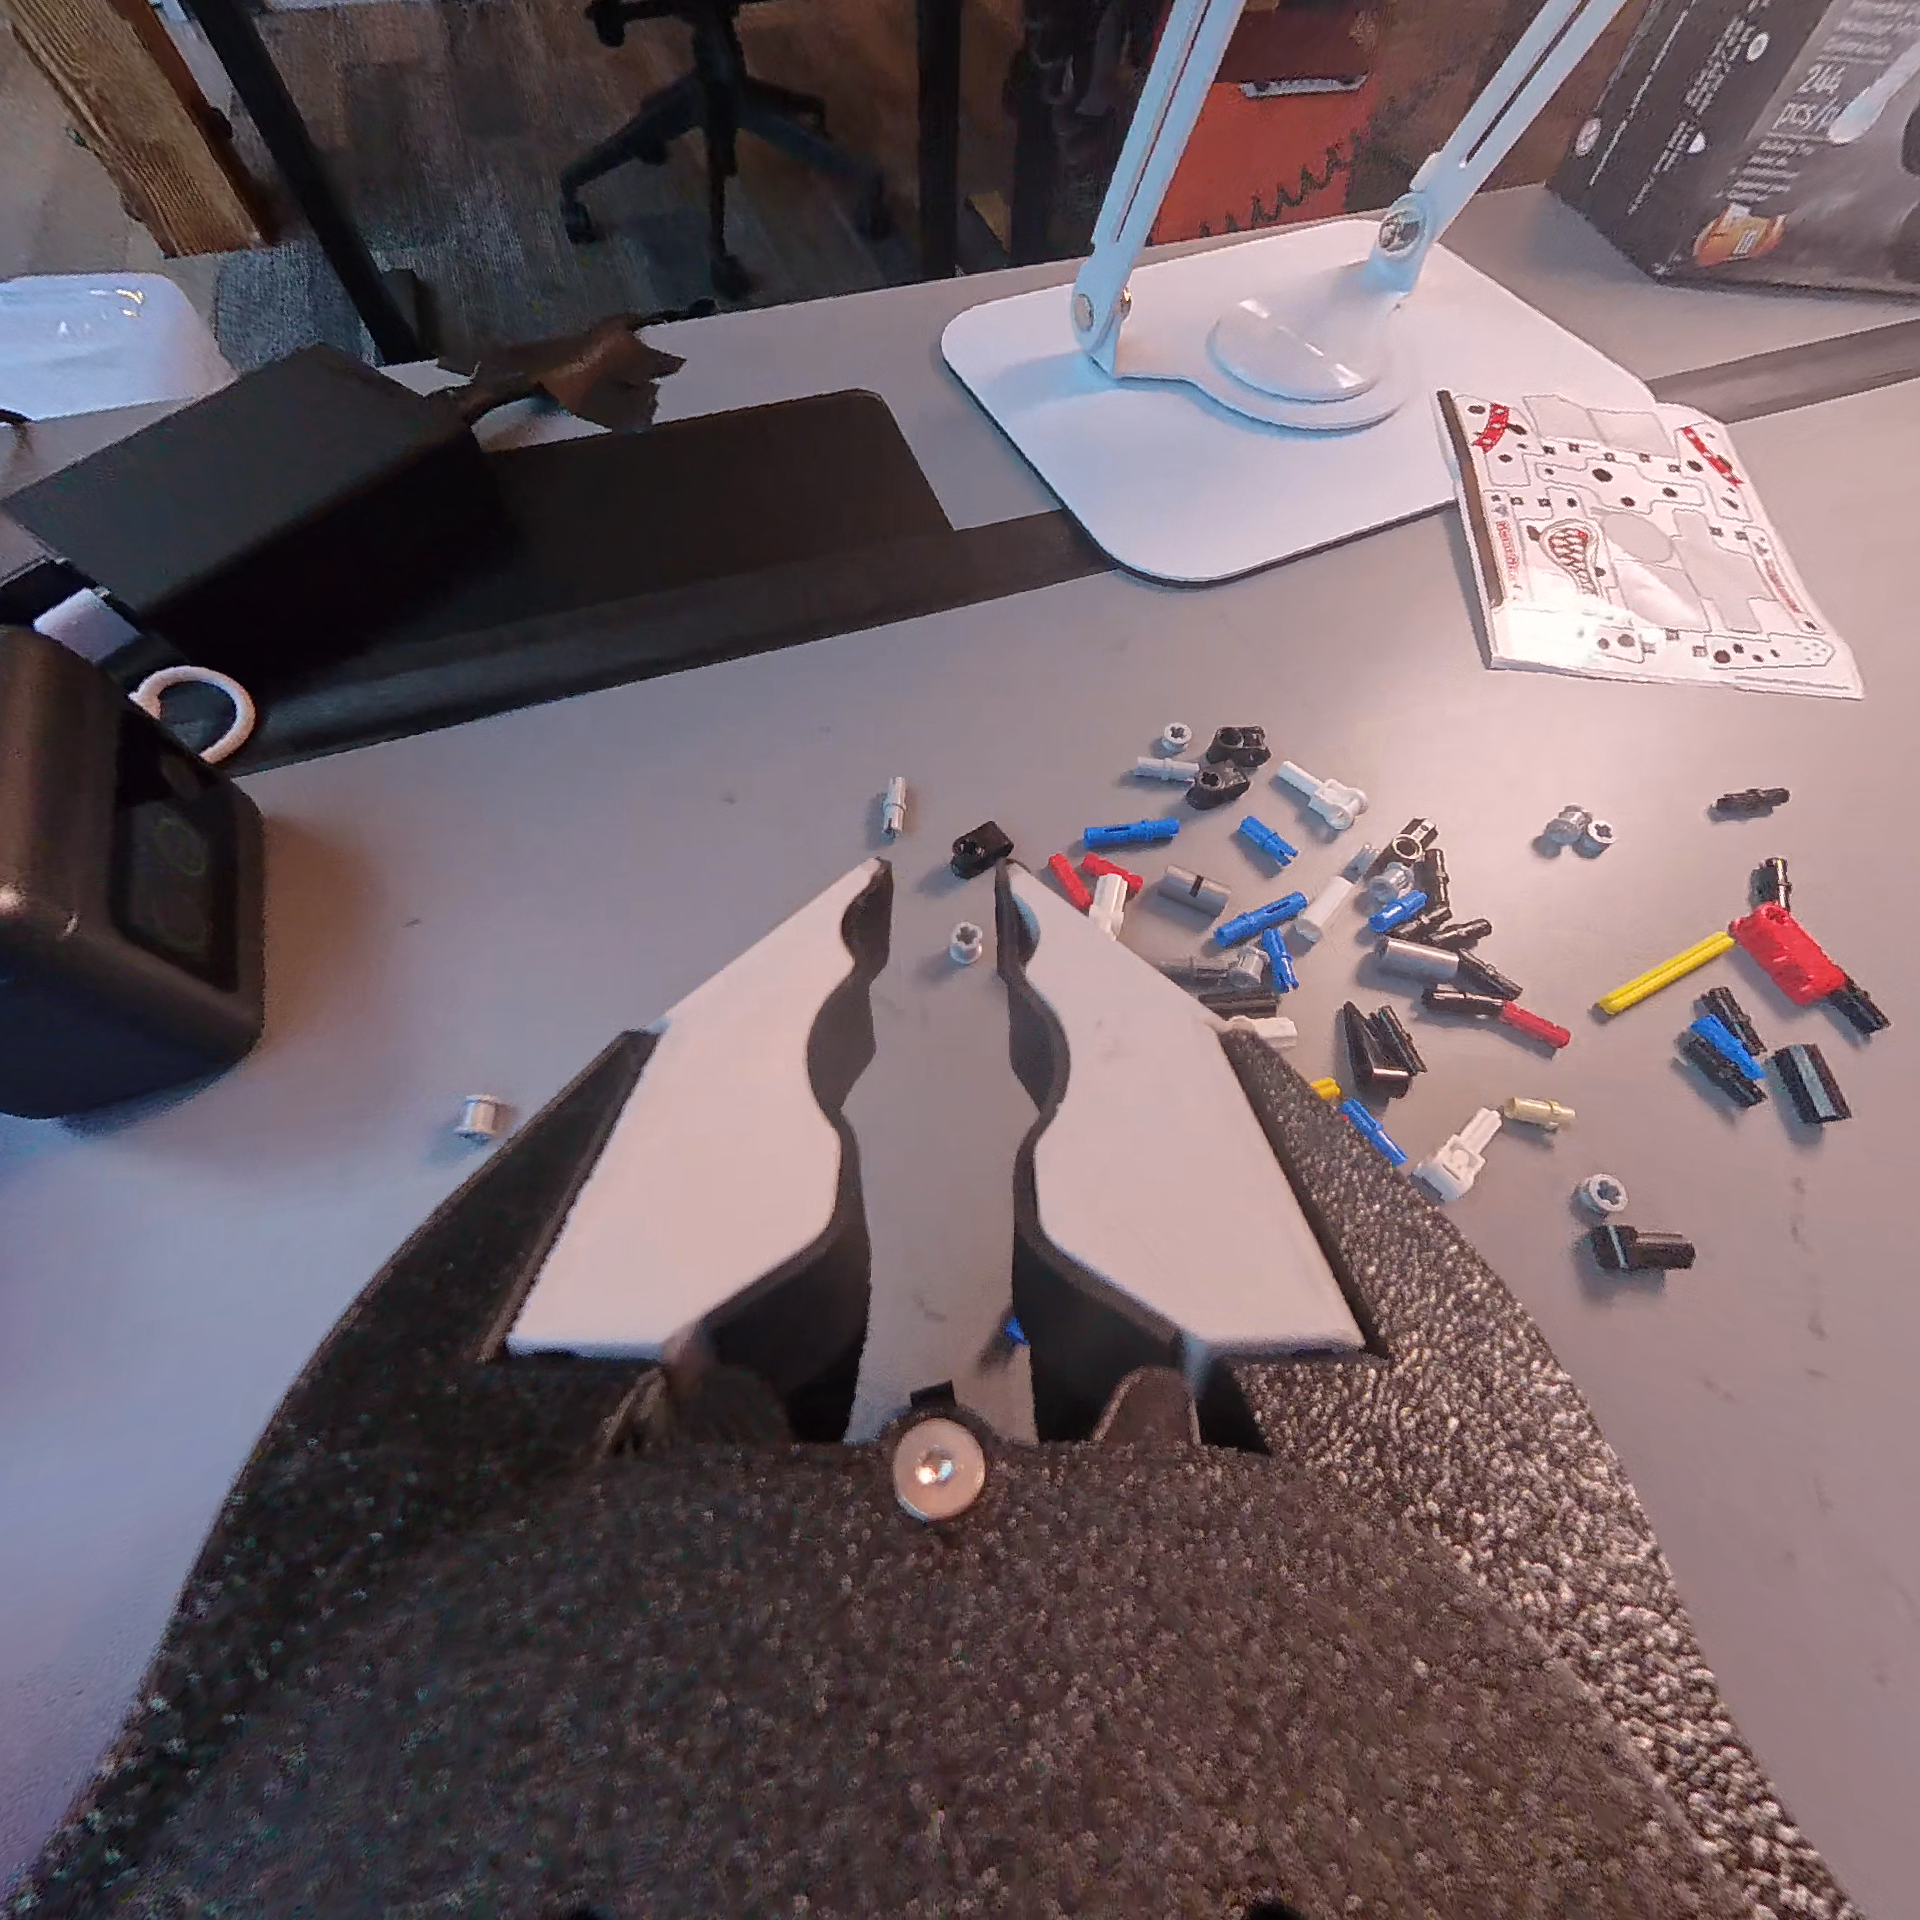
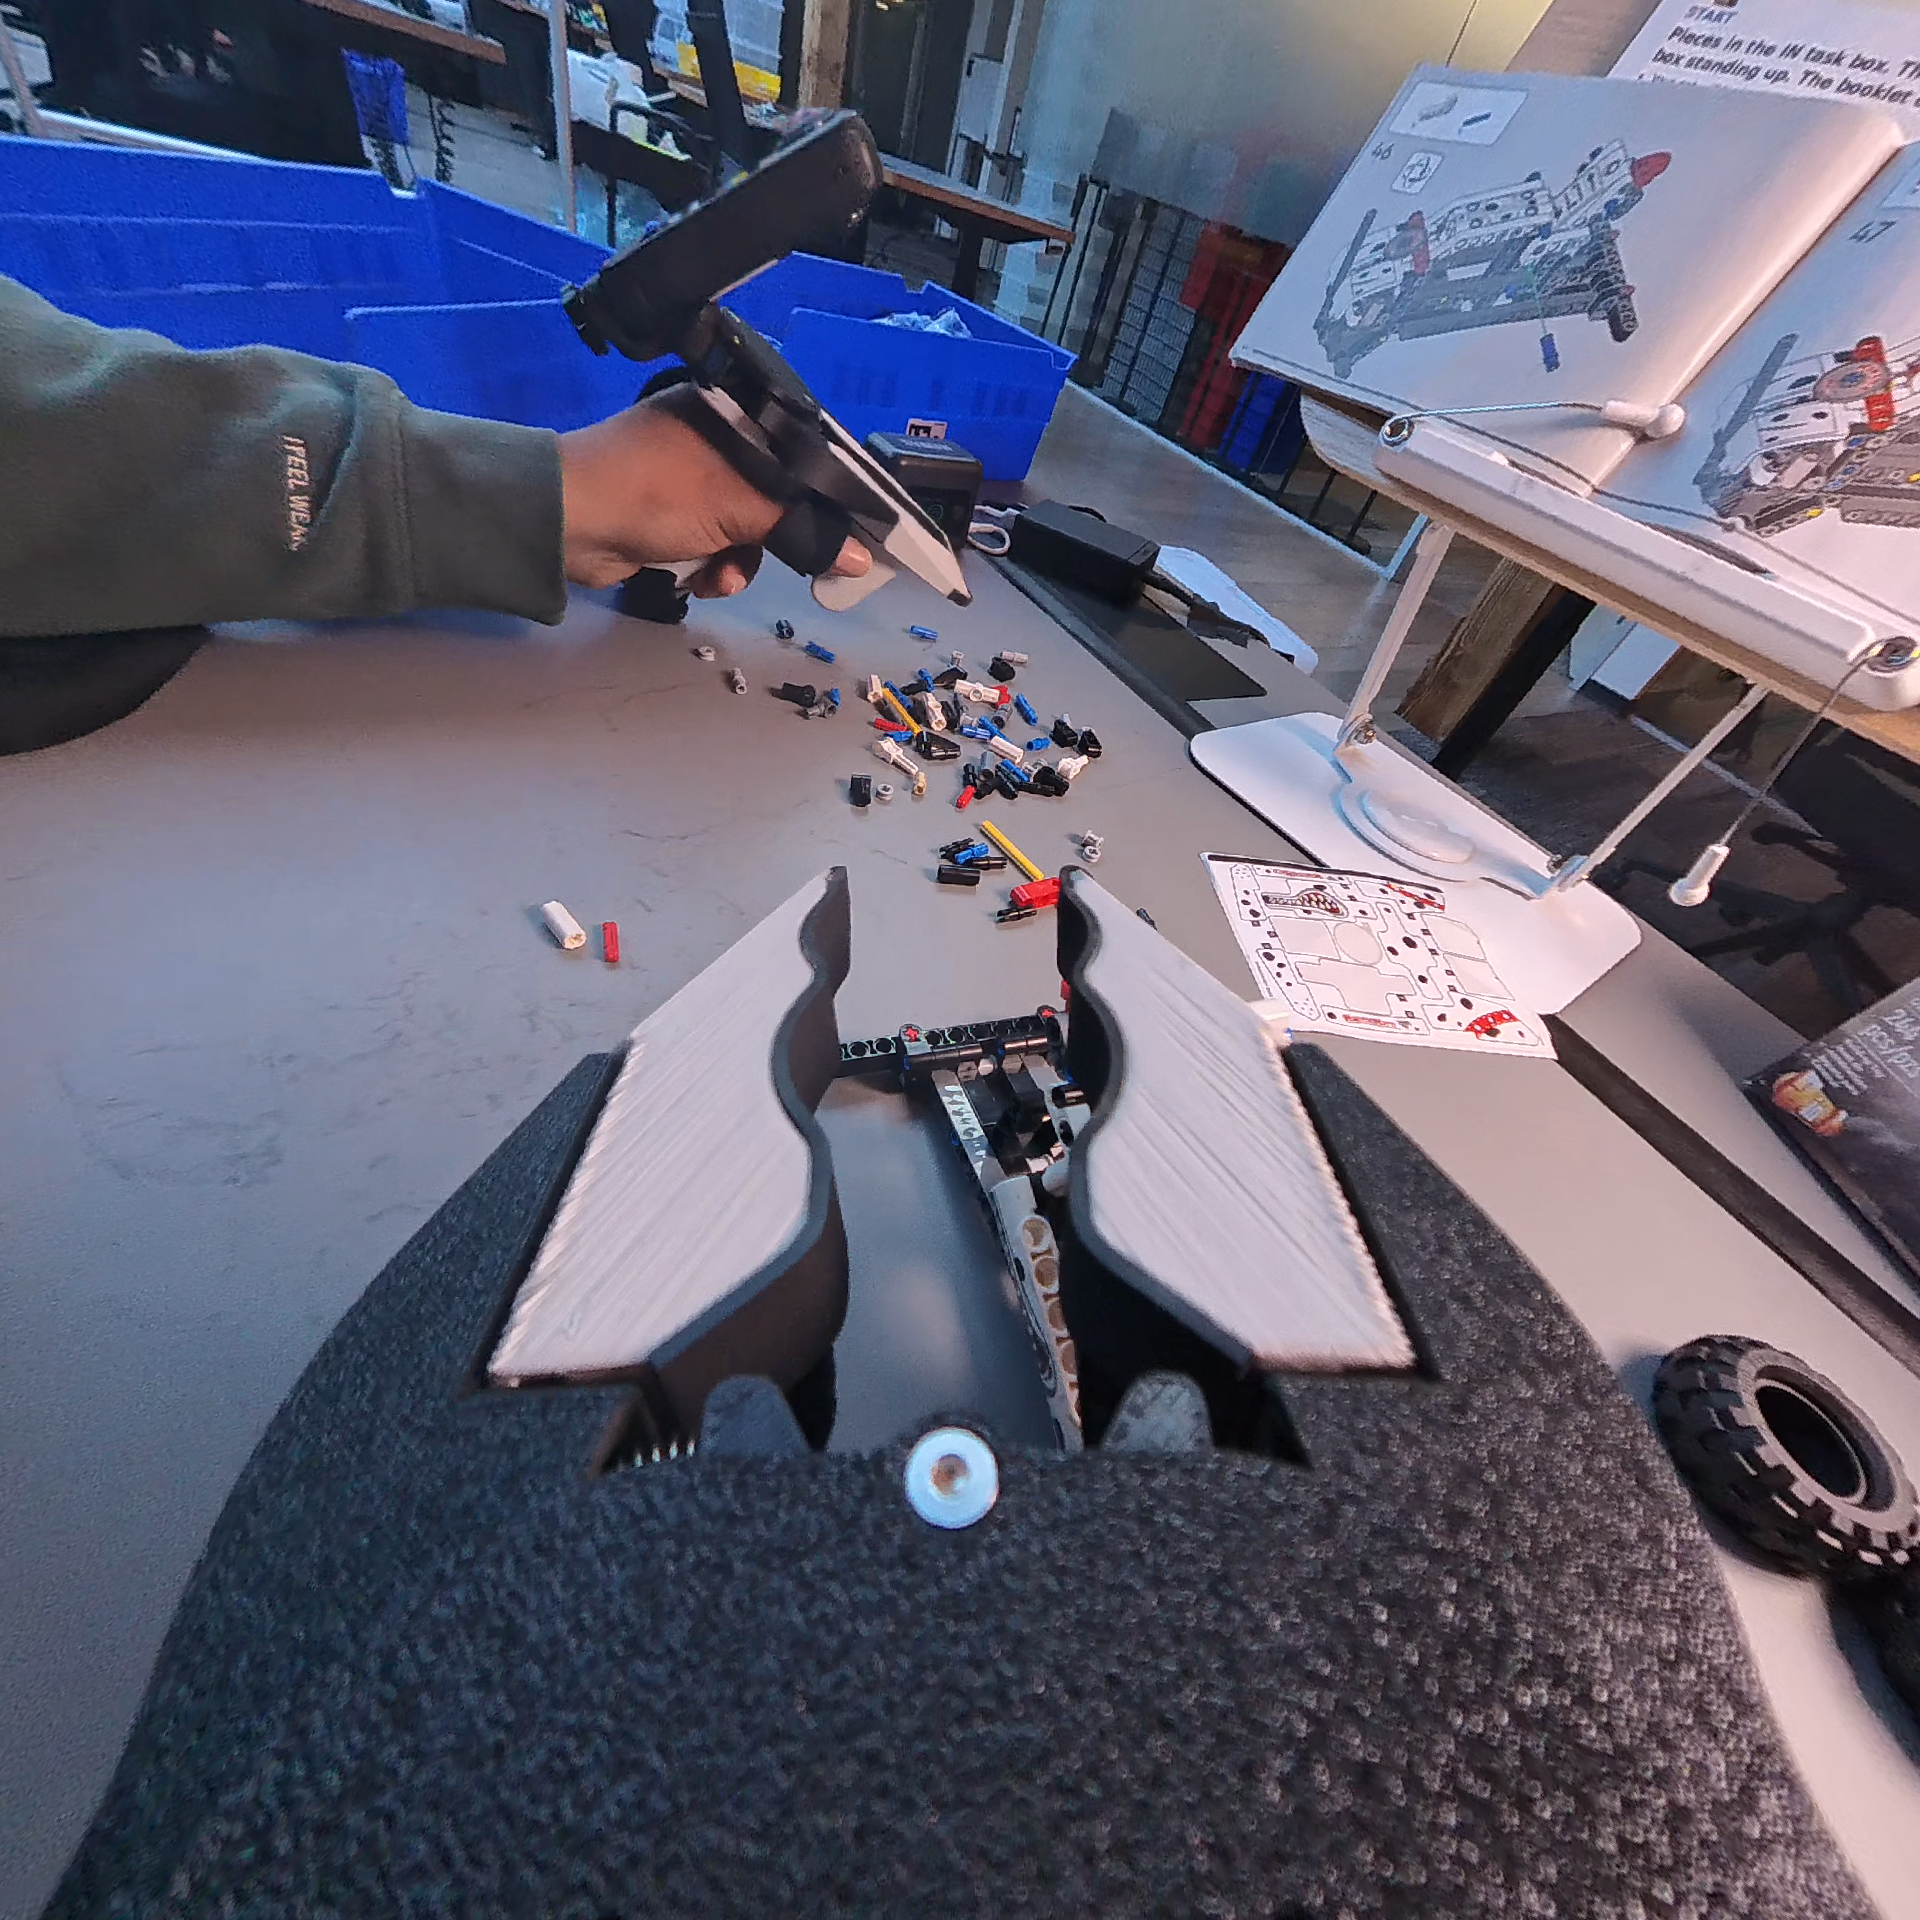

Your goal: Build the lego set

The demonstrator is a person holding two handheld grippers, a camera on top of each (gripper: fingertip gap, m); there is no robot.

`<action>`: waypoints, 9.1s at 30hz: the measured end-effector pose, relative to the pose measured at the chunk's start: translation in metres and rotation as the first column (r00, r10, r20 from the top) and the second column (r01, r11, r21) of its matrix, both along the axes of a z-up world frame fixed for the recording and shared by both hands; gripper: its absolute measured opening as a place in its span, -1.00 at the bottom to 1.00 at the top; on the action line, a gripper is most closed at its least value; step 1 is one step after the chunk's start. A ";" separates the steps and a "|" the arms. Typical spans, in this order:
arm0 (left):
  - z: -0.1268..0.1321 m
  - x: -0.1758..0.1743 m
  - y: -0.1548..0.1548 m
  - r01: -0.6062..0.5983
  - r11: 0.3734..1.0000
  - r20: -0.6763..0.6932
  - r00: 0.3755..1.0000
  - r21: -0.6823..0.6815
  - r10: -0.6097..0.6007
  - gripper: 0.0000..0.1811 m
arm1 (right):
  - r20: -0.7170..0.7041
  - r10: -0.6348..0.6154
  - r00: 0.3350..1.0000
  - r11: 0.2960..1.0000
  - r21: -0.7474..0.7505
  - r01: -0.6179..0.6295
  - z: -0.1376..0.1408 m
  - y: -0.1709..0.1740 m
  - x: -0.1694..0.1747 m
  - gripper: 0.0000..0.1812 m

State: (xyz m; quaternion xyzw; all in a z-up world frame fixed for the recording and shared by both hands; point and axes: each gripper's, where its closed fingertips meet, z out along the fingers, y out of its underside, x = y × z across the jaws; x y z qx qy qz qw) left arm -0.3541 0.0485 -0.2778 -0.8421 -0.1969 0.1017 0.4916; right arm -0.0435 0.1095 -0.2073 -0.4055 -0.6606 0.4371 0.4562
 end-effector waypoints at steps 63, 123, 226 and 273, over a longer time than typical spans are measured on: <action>-0.008 0.185 -0.015 0.497 0.864 0.193 0.858 -0.074 -0.477 -0.71 | 0.066 -0.060 0.996 0.996 0.072 0.055 -0.003 0.005 0.002 -0.38; -0.021 0.105 -0.002 0.296 0.928 -0.009 0.952 -0.228 -0.306 -0.77 | 0.048 -0.049 0.998 0.993 0.107 0.044 -0.004 0.007 0.007 -0.40; 0.013 0.188 -0.087 0.349 0.936 0.015 0.937 0.056 -0.350 -0.65 | 0.759 -0.260 0.597 0.745 0.551 -0.376 -0.062 0.156 0.082 -0.19; 0.005 0.159 -0.094 0.194 0.981 0.026 0.981 0.023 -0.195 -0.39 | 0.080 -0.161 0.984 0.985 -0.045 0.165 -0.034 0.002 -0.006 -0.27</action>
